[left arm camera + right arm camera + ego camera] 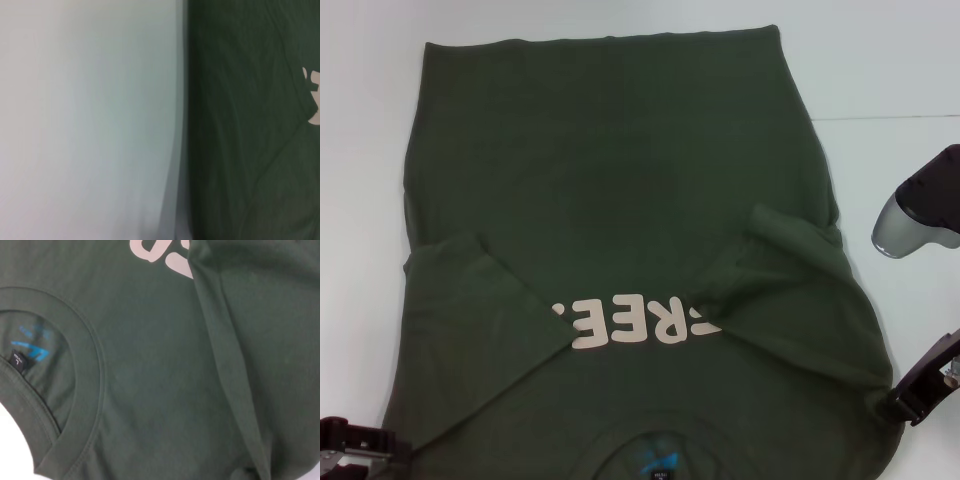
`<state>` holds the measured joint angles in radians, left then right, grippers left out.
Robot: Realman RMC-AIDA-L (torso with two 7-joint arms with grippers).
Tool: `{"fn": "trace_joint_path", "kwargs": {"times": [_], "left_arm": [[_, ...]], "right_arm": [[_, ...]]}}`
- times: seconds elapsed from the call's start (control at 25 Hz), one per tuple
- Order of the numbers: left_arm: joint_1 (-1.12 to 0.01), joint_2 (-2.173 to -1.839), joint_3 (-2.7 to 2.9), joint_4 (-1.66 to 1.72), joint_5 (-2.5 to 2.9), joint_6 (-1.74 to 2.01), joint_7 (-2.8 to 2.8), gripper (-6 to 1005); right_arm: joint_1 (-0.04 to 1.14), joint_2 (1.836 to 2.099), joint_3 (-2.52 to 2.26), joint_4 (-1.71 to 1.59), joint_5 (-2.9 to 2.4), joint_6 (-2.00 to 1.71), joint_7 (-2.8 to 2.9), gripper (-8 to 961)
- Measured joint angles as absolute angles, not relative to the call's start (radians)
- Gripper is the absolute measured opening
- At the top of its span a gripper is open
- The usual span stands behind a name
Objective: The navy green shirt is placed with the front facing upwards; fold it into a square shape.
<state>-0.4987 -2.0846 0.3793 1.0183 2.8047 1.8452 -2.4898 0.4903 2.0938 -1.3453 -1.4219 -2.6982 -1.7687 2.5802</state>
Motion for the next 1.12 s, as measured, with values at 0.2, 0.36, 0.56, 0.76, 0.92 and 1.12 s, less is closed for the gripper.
{"fn": "trace_joint_path", "kwargs": {"times": [0.2,0.36,0.56,0.76,0.92,1.12], "left_arm": [[-0.502,-2.085,0.384,0.993,2.819,1.835,-2.484,760],[-0.507,-2.082,0.385,0.972,2.820,1.834,-2.475,674],[-0.511,-2.080,0.385,0.967,2.820,1.834,-2.465,507],[-0.513,-2.078,0.385,0.966,2.820,1.827,-2.459,176],[-0.514,-2.078,0.385,0.955,2.819,1.813,-2.450,59],[-0.513,-2.078,0.375,0.942,2.801,1.796,-2.370,30]], "right_arm": [[0.491,2.094,-1.345,-1.422,-2.698,-1.769,2.580,31],[0.492,2.094,-1.345,-1.422,-2.698,-1.769,2.580,31],[0.494,2.094,-1.342,-1.422,-2.698,-1.769,2.580,30],[0.494,2.094,-1.336,-1.422,-2.689,-1.769,2.580,30],[0.490,2.094,-1.335,-1.422,-2.675,-1.767,2.580,31],[0.479,2.094,-1.297,-1.422,-2.657,-1.759,2.564,31]]}}
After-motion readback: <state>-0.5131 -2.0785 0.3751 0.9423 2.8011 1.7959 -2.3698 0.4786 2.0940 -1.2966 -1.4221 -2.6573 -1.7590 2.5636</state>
